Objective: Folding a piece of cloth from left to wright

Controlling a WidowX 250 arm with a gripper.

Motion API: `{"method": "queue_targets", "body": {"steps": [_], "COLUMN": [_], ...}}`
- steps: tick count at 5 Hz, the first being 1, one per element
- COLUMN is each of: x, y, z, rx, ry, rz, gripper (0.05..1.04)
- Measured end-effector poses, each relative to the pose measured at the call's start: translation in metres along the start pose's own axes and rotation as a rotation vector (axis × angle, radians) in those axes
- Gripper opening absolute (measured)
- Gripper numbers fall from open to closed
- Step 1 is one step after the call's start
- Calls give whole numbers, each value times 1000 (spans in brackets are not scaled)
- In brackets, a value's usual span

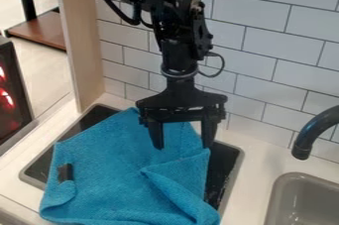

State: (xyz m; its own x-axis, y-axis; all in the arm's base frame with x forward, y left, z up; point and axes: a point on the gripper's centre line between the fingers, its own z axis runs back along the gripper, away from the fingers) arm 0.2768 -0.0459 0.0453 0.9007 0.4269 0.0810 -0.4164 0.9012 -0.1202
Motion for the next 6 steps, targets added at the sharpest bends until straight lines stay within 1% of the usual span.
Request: {"method": "queue_targets", "body": {"steps": [1,2,3,4,5,6], "x": [-3,-3,3,9,15,19], "y": [4,28,53,87,121,153], "z": [-4,-4,3,1,-4,-15], "rx": [11,33,26,60,76,103], "ry": [18,45,28,14,-34,-27], "rz": [7,81,158,242,339,434], "gripper": [1000,1000,1000,1000,1000,1000]}}
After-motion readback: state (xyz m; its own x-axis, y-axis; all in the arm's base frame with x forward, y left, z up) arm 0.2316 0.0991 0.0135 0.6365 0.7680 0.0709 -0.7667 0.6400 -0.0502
